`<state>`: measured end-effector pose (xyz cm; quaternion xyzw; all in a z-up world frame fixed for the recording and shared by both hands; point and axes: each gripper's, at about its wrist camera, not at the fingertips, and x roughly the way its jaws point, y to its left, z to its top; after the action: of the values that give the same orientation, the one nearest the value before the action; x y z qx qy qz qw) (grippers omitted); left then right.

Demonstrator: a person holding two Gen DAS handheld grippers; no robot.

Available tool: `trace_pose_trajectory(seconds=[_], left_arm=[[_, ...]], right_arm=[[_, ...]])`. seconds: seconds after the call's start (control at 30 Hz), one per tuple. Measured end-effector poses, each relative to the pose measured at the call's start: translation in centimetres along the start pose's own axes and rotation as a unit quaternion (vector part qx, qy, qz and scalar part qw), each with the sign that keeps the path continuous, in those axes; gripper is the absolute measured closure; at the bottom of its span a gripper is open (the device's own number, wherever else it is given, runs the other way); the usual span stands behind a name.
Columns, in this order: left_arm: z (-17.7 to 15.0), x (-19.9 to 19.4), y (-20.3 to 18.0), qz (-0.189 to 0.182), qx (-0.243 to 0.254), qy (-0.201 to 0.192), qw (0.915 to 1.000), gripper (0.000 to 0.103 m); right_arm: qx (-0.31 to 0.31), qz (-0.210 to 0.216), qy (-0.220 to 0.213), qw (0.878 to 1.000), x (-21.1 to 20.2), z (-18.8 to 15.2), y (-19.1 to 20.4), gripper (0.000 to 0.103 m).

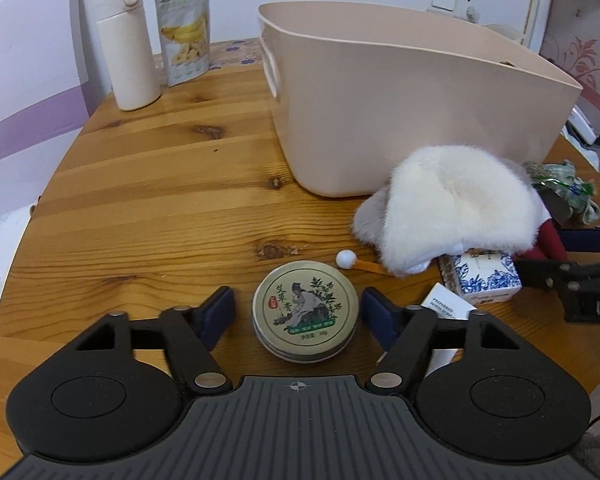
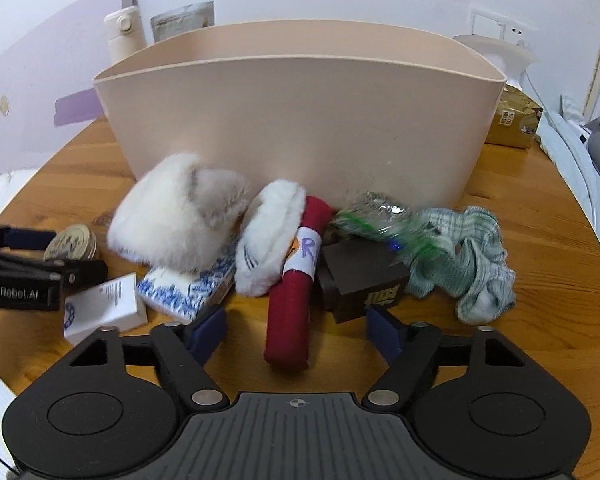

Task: Organize objects
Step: 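Grasp the round green tin with left tool while right tool grasps Hello Kitty plush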

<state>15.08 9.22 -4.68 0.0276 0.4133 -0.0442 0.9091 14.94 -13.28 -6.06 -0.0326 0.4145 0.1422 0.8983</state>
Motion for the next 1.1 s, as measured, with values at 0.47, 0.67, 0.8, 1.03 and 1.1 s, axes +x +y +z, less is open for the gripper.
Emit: trace_pose_trajectory(seconds=[0.47, 0.67, 0.8, 1.03, 1.1], left_arm=[[-0.4, -0.4, -0.3, -0.003, 0.001, -0.007, 1.0, 0.047], [-0.9, -1.0, 0.1, 0.002, -0.011, -0.006, 0.9999, 0.048], [-1.0, -1.6, 0.3, 0.002, -0.015, -0.014, 0.9998, 0.048], [-1.1, -2.6, 0.2, 0.001, -0.021, -0.028, 0.9994, 0.048], [-1.3, -2.6, 0.2, 0.001, -0.021, -0.029, 0.9994, 0.048]], right_arm=[[0.05, 0.028, -0.011, 0.998, -0.5, 0.0, -1.5, 0.086], [0.045, 0.04, -0.015, 0.998, -0.8, -0.6, -1.3, 0.088], [0.033, 0.044, -0.015, 0.998, -1.1, -0.8, -1.1, 0.089], [0.021, 0.042, -0.029, 0.998, -2.3, -1.2, -1.1, 0.09], [0.022, 0.043, -0.032, 0.998, -2.6, -1.3, -1.3, 0.09]])
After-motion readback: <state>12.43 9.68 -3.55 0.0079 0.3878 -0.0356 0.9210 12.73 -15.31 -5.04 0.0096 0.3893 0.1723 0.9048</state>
